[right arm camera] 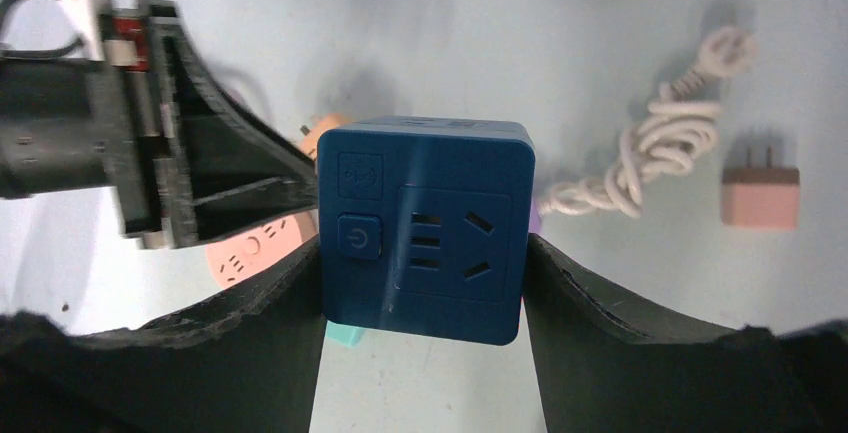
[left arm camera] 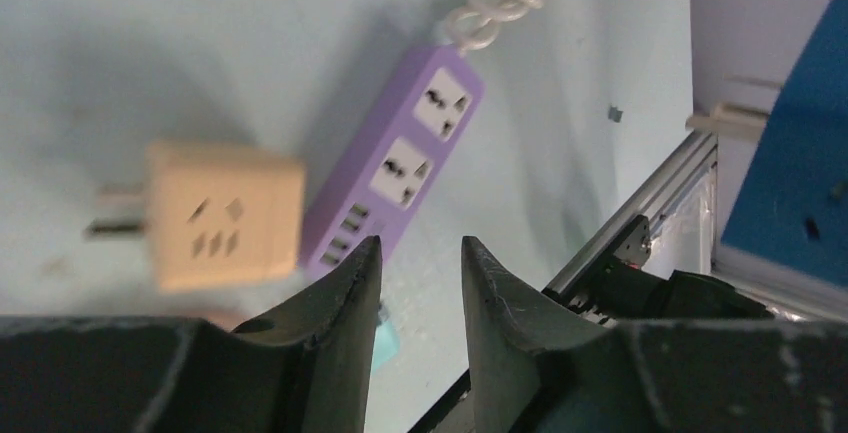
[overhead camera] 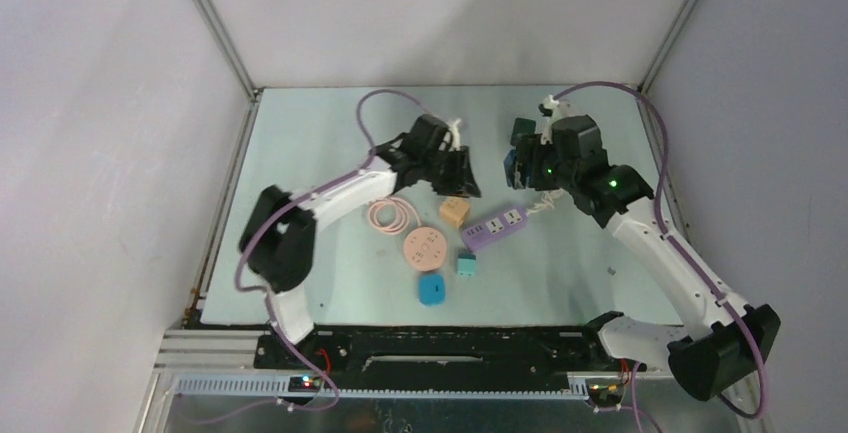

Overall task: Insert the plug
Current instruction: Move the socket to the center of the board.

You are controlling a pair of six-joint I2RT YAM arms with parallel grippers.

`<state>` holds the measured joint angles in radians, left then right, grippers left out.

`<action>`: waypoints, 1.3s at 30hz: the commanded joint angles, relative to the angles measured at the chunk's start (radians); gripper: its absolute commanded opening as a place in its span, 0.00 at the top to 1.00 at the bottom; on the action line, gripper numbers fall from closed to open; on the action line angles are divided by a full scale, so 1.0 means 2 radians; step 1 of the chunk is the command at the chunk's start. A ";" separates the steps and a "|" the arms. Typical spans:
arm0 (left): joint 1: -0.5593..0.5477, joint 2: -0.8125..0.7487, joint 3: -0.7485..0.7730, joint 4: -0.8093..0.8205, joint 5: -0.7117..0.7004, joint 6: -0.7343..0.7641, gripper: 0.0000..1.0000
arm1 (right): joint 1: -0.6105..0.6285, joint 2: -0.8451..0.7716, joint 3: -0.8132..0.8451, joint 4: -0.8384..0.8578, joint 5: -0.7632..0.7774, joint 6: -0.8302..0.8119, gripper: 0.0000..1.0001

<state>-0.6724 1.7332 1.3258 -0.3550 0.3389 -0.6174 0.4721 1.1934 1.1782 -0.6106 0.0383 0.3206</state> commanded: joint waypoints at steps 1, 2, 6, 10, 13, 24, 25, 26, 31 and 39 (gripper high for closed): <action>-0.031 0.089 0.100 -0.015 0.044 0.010 0.61 | -0.035 -0.029 -0.013 -0.033 0.013 0.043 1.00; -0.034 0.108 0.118 -0.017 0.041 0.007 0.60 | -0.045 -0.035 -0.020 -0.037 0.008 0.048 1.00; -0.034 0.164 0.139 -0.006 0.006 -0.009 0.54 | -0.091 -0.052 -0.055 -0.042 -0.042 0.062 1.00; -0.035 0.221 0.177 -0.035 0.001 -0.011 0.51 | -0.147 -0.056 -0.086 -0.045 -0.119 0.060 1.00; -0.038 0.224 0.163 -0.020 0.030 -0.032 0.51 | -0.186 -0.053 -0.089 -0.048 -0.156 0.064 1.00; -0.089 0.190 0.079 0.086 0.135 -0.113 0.50 | -0.216 -0.038 -0.089 -0.038 -0.189 0.089 1.00; -0.095 0.190 0.079 0.099 0.140 -0.124 0.50 | -0.219 -0.038 -0.089 -0.039 -0.193 0.094 1.00; -0.102 0.191 0.079 0.113 0.143 -0.136 0.50 | -0.224 -0.036 -0.089 -0.042 -0.196 0.099 1.00; -0.116 0.192 0.077 0.152 0.145 -0.163 0.49 | -0.253 -0.036 -0.089 -0.055 -0.222 0.112 1.00; -0.105 0.115 0.032 0.133 0.112 -0.093 0.47 | -0.258 -0.049 -0.090 -0.084 -0.214 0.103 1.00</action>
<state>-0.9020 2.1017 1.4193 -0.0864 0.5900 -0.8898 -0.0425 1.1233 0.9844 -0.7559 -0.3695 0.5243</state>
